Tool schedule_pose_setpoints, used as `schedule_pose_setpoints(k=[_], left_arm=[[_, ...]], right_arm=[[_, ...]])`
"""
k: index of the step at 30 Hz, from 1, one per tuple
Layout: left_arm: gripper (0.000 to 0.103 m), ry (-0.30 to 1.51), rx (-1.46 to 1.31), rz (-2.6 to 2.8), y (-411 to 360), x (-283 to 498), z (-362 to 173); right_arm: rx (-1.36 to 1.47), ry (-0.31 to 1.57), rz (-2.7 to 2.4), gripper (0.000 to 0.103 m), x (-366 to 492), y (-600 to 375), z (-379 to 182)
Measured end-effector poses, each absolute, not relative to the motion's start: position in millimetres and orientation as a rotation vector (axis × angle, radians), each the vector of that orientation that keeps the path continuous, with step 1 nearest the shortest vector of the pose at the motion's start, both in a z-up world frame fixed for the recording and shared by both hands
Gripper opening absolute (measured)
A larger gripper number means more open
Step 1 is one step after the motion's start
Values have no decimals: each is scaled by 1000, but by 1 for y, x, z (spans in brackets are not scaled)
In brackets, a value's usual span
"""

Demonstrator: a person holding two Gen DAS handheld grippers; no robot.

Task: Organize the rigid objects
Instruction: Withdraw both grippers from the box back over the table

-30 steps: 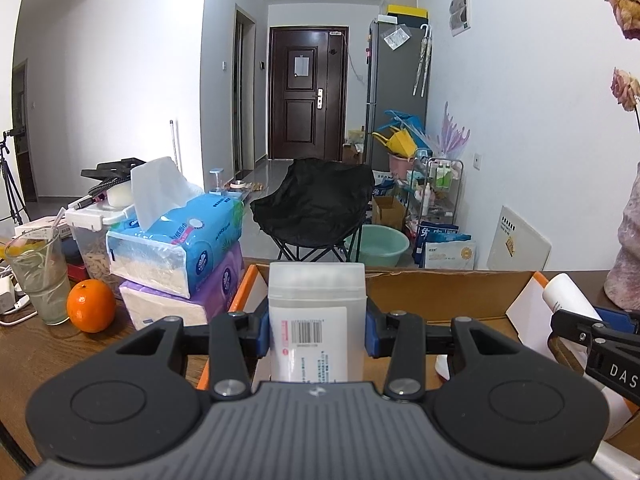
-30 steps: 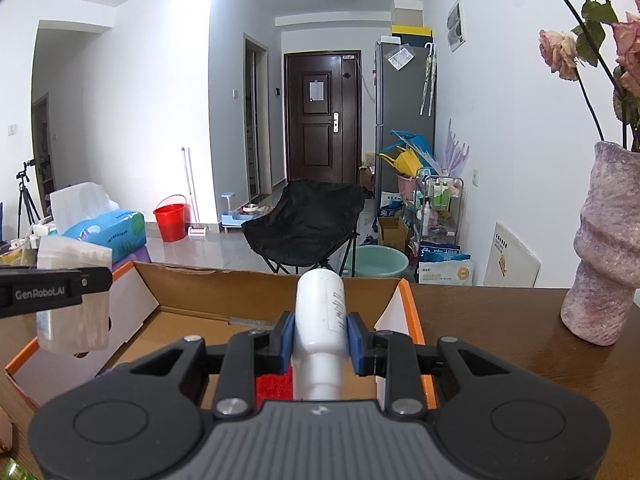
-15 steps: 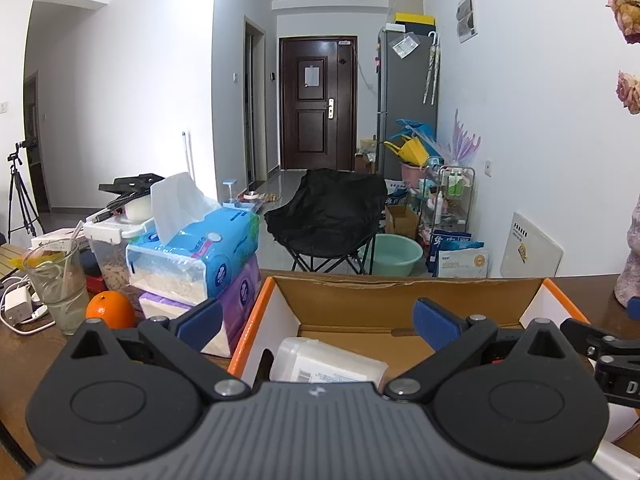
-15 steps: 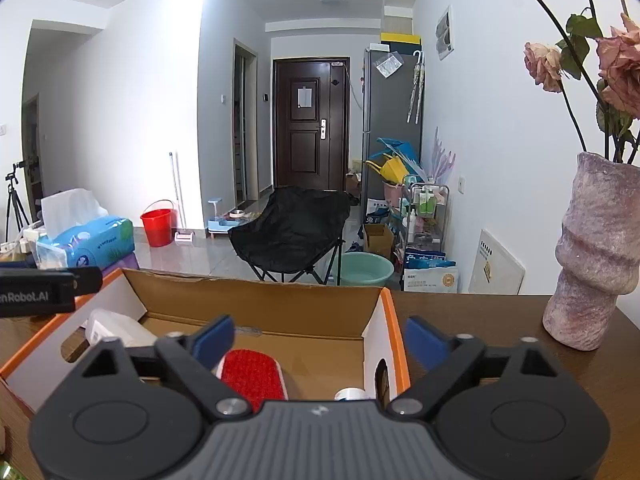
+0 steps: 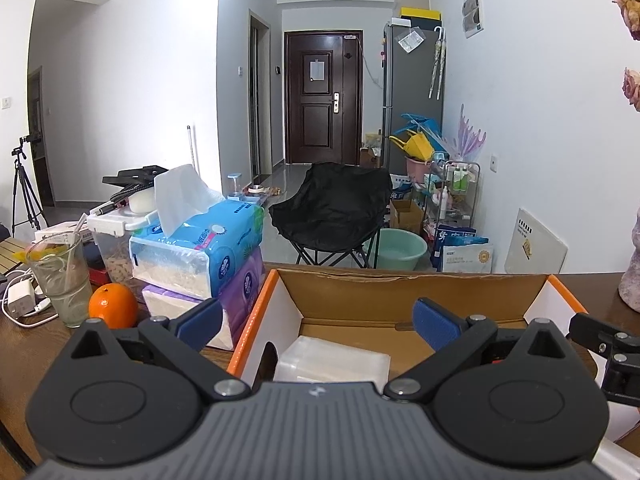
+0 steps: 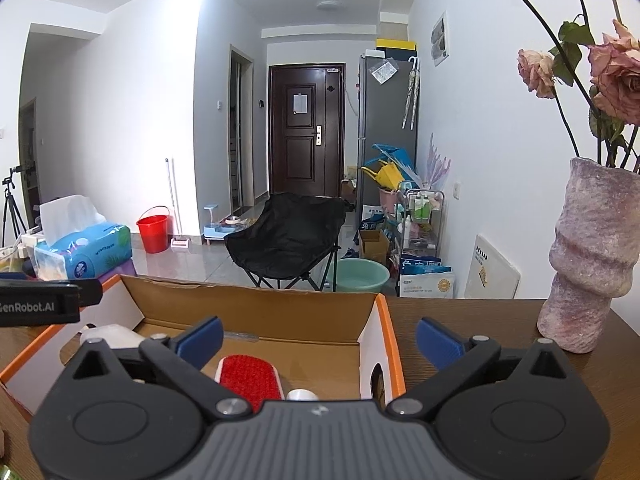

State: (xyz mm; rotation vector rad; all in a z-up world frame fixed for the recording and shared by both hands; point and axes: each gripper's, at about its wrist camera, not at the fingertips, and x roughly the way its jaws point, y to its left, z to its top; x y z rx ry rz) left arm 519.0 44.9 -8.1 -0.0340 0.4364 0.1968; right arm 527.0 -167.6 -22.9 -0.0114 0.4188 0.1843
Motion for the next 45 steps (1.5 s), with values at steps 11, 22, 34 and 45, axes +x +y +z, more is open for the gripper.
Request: schedule_pose_setpoints(k=[11, 22, 34, 45], left_arm=[[103, 402, -42, 178, 40, 501, 0], [103, 399, -45, 164, 38, 470, 0], [103, 403, -71, 159, 45, 425, 3], [103, 402, -71, 166, 54, 380, 6]], right_arm=[[-19, 376, 148, 103, 502, -175, -14], [-23, 354, 121, 103, 465, -177, -9], [2, 339, 130, 103, 409, -176, 0], [2, 344, 127, 103, 367, -172, 3]])
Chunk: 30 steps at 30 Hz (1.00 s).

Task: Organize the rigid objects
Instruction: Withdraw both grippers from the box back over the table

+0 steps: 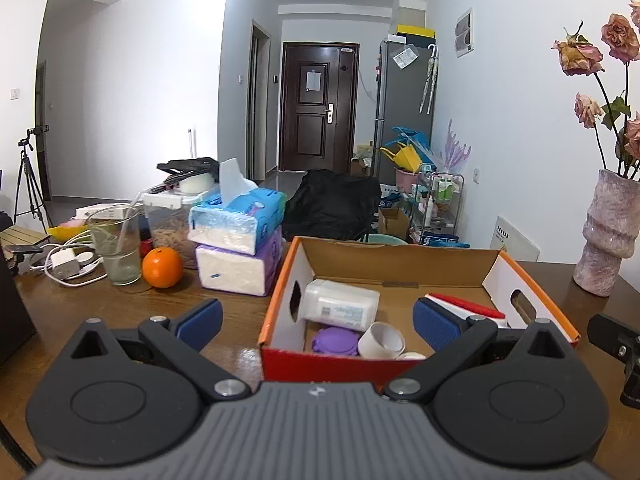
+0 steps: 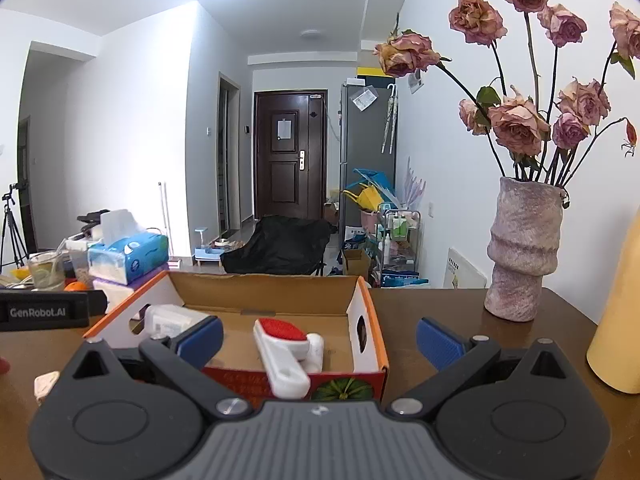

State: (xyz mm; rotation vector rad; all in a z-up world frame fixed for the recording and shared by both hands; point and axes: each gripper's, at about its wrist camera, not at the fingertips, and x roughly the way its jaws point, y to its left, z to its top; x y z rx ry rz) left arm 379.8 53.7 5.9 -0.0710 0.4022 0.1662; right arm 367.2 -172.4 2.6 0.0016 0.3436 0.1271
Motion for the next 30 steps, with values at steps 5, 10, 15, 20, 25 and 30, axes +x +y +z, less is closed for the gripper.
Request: schedule_pose_setpoints(k=[5, 10, 15, 20, 25, 30], left_arm=[[103, 406, -72, 173, 59, 364, 6], [103, 420, -66, 176, 63, 348, 1], [103, 427, -72, 174, 69, 331, -3], [103, 446, -67, 167, 72, 317, -11], [103, 476, -62, 166, 76, 307, -22], [103, 514, -65, 161, 80, 300, -33]], right_arm=[[-3, 348, 132, 103, 347, -168, 1], [7, 363, 135, 103, 330, -167, -4], [9, 376, 147, 103, 313, -164, -7], [1, 389, 151, 103, 298, -158, -12], [-5, 406, 151, 103, 288, -155, -17], [-11, 432, 150, 103, 282, -153, -26]])
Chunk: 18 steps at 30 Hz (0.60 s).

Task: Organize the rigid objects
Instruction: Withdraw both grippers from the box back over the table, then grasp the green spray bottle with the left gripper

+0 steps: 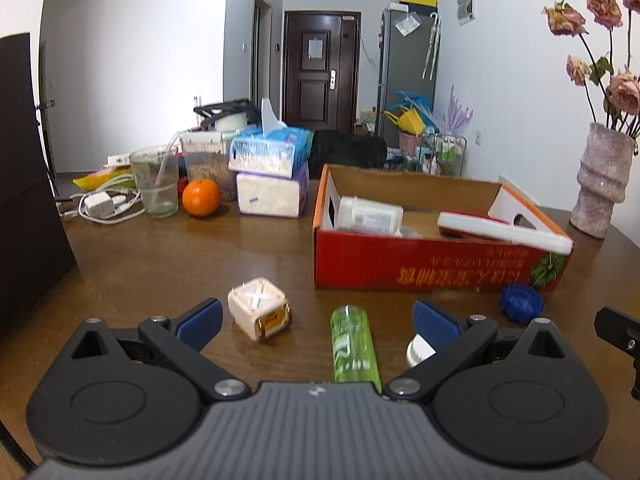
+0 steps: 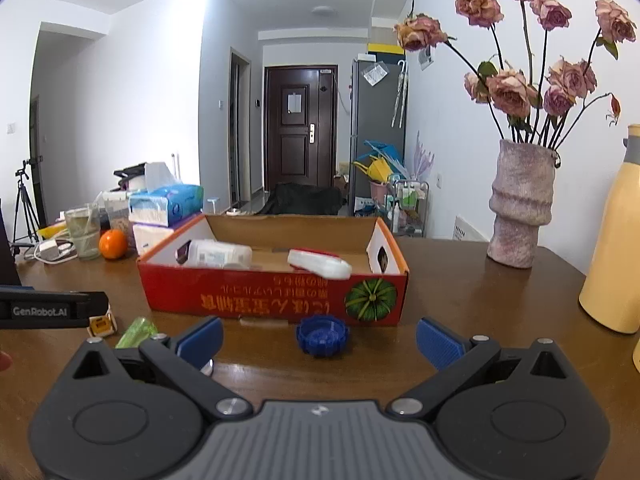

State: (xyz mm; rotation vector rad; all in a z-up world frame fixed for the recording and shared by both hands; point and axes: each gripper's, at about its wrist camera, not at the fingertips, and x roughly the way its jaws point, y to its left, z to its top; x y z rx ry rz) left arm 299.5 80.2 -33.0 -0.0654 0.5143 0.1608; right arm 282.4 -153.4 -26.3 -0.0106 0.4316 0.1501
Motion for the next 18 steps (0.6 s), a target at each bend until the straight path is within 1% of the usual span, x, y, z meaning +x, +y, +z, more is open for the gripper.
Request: schedule_pose_setpoints(k=[6, 18], left_arm=[[103, 570, -50, 162, 76, 301, -50], [103, 675, -61, 225, 73, 333, -78]], right_arm=[[-3, 468, 148, 103, 283, -155, -41], [44, 529, 120, 103, 293, -164, -62]])
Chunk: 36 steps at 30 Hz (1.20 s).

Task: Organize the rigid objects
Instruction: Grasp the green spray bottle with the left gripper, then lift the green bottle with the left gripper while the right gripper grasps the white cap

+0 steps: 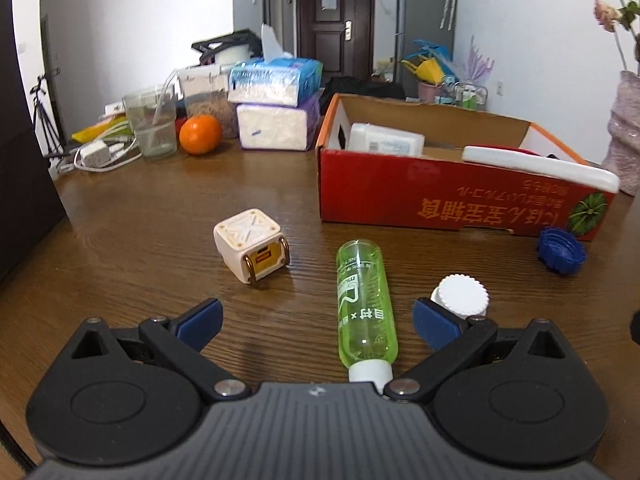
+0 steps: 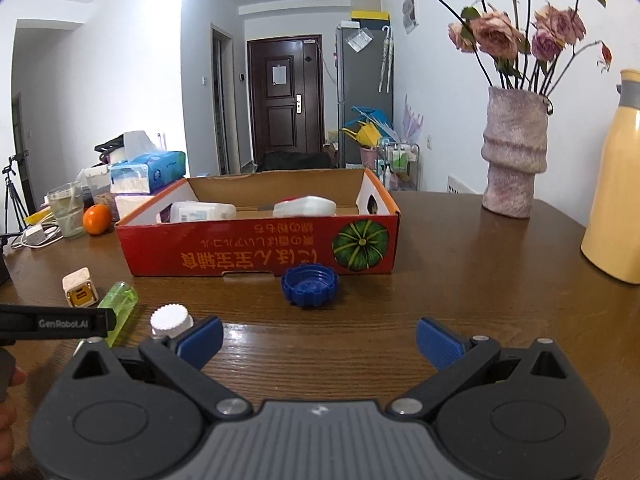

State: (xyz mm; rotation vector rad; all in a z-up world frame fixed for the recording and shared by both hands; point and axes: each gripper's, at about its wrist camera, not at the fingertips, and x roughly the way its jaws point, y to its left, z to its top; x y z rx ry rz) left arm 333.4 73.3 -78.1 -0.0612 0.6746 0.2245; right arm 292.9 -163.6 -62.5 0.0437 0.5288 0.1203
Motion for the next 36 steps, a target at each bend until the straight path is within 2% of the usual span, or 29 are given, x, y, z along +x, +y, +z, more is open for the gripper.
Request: schedule_pose_setpoints(k=[6, 8, 11, 12, 14, 16, 19, 36], left_arm=[[103, 704, -39, 215, 68, 347, -85], [99, 709, -34, 208, 65, 350, -87], [82, 726, -27, 186, 62, 353, -90], [71, 737, -20, 173, 61, 354, -91], [61, 734, -19, 146, 59, 353, -90], [46, 731, -13, 119, 56, 351, -90], [33, 728, 3, 102, 52, 350, -89], [32, 685, -42, 68, 64, 339, -70]], right_arm=[[59, 549, 105, 103, 297, -166, -69], [54, 551, 97, 103, 298, -165, -71], [46, 553, 96, 103, 298, -163, -72], [43, 554, 96, 103, 298, -162, -73], [41, 557, 95, 103, 299, -161, -74], [37, 560, 96, 103, 298, -160, -75], [27, 563, 100, 103, 298, -157, -76], [-46, 557, 188, 103, 297, -126, -84]])
